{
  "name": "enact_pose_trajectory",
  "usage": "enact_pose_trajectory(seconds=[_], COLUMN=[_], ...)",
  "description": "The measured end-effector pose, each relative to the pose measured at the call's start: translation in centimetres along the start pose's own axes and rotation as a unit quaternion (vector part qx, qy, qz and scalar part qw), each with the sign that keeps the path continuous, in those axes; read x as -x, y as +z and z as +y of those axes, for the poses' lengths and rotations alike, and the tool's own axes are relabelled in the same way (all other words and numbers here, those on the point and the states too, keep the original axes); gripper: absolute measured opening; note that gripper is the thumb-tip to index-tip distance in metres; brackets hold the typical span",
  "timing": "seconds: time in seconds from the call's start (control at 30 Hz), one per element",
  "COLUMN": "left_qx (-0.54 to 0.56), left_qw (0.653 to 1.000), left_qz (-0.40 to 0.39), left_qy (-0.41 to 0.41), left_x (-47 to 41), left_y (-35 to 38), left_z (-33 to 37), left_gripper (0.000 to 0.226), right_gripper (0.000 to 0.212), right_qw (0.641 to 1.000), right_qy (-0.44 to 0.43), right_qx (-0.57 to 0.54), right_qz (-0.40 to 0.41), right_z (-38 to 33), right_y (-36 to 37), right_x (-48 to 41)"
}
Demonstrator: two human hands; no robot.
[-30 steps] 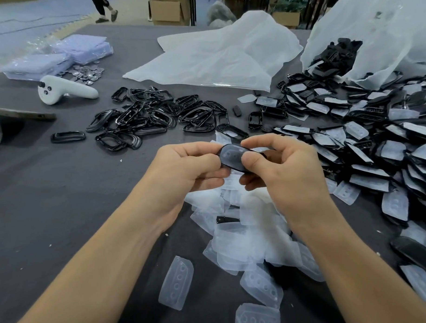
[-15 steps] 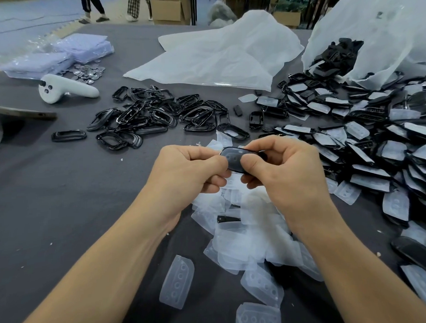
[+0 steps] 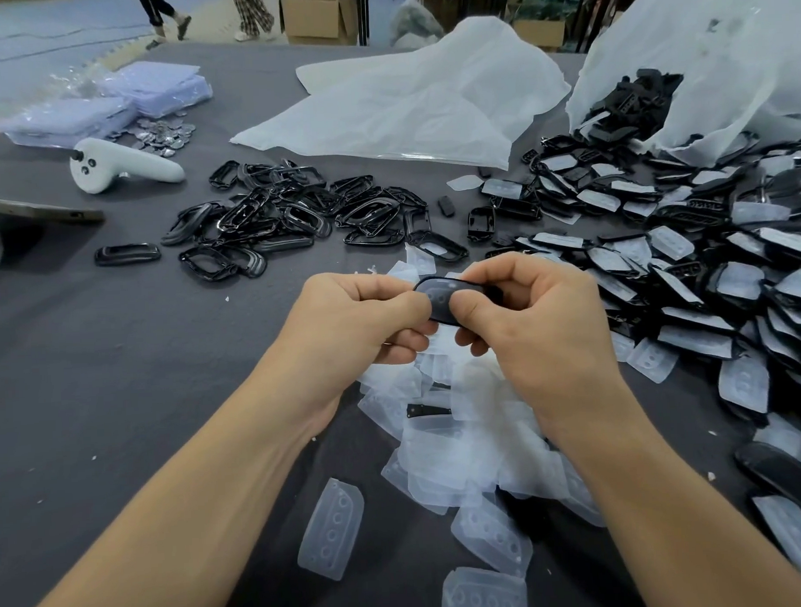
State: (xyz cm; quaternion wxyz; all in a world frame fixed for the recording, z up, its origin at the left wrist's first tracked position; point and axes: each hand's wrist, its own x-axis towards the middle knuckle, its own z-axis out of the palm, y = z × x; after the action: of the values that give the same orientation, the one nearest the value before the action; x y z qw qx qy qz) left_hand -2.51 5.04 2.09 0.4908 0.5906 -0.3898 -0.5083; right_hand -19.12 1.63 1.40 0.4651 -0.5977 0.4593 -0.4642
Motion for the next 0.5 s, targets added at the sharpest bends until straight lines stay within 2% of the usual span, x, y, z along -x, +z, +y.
enact_pose_trajectory(seconds=[0.37,0.5], left_qx=[-0.013,-0.002], left_qw=[1.000,1.000], left_qz=[0.016,0.013], left_qy=[-0.001,-0.021], left_x=[0.19,0.13], left_y=[0.27,0.29], left_z=[-0.08,0.05], left_gripper=[0.013,0.013], right_gripper=[0.006,0.012], right_qw=[1.000,1.000], right_qy=[0.009,0.004], right_qx=[0.005,0.015], right_qz=[-0.011,-0.013], right_z=[0.10,0.19], right_y=[0.31,0.21], right_x=[0.11,0.06])
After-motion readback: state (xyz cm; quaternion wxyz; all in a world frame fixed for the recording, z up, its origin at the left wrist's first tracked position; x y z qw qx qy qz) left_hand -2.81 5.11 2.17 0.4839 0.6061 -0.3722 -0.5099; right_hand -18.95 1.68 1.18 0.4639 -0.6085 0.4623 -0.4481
